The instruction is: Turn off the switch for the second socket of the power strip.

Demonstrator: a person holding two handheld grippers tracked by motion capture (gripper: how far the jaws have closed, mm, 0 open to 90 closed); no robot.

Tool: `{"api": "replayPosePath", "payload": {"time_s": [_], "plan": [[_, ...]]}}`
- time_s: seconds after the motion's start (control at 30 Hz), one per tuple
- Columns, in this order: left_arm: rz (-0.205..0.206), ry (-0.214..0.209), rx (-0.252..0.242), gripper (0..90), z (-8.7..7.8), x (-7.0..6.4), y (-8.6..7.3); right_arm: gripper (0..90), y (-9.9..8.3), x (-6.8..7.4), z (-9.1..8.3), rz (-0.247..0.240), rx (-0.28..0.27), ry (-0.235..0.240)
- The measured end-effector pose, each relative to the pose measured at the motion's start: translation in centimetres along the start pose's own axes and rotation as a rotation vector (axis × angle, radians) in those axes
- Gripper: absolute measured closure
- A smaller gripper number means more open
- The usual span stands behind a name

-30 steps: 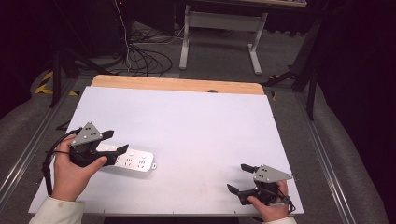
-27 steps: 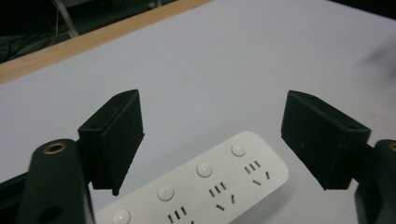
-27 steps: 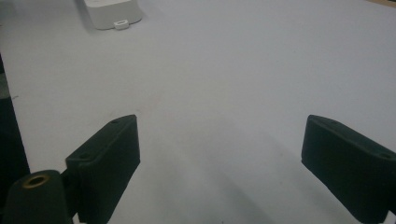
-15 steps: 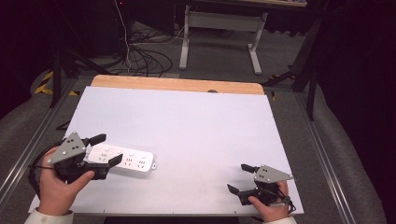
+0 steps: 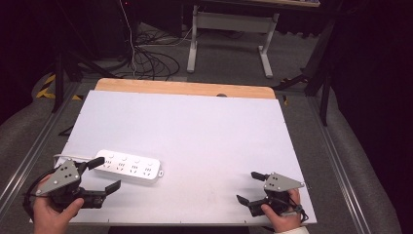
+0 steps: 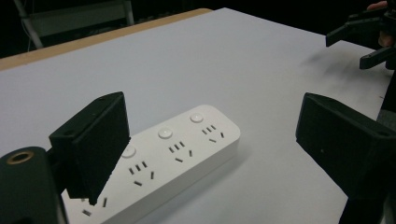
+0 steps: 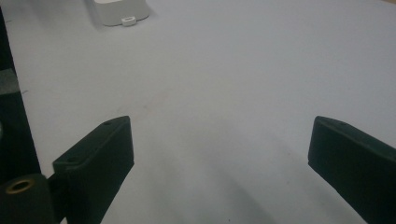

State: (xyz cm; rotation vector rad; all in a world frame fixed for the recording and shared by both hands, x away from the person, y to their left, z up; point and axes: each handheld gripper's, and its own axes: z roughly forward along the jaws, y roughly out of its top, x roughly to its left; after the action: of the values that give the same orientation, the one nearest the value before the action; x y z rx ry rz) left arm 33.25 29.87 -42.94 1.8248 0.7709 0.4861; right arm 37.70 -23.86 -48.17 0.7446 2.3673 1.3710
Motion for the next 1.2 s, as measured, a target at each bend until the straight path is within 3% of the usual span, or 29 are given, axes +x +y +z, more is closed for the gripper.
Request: {"api": "replayPosePath", "payload": {"time_s": [0.3, 0.33, 0.53, 0.67, 0.83, 0.97, 1.1, 1.2], "plan": [[0.057, -0.004, 0.092, 11.6, 0.8, -0.3, -1.7, 7.5, 0.0, 0.0, 0.0, 0.001, -0.001, 0.002], [0.051, -0.018, 0.102, 11.6, 1.0, -0.4, -2.0, 7.5, 0.0, 0.0, 0.0, 0.001, -0.001, 0.002], [0.066, -0.011, 0.150, 12.6, 1.6, -0.5, -3.2, 7.5, -0.1, -0.1, 0.0, 0.003, 0.001, 0.003], [0.016, -0.058, 0.118, 12.6, 1.8, -0.4, -4.2, 7.5, -0.1, -0.1, 0.0, 0.004, 0.001, 0.004], [-0.007, -0.082, 0.114, 12.7, 1.8, 0.1, -5.1, 7.4, -0.1, -0.2, 0.0, 0.007, 0.003, 0.007], [0.015, -0.062, 0.119, 12.8, 1.9, 0.0, -5.0, 7.4, -0.2, -0.2, 0.1, 0.009, 0.007, 0.009], [0.062, 0.002, 0.113, 11.9, 1.9, -0.6, -4.4, 7.4, -0.2, -0.2, 0.1, 0.009, 0.004, 0.009], [0.056, 0.007, 0.108, 11.1, 2.1, -0.9, -4.3, 7.5, -0.2, -0.2, 0.1, 0.008, 0.006, 0.007]]}}
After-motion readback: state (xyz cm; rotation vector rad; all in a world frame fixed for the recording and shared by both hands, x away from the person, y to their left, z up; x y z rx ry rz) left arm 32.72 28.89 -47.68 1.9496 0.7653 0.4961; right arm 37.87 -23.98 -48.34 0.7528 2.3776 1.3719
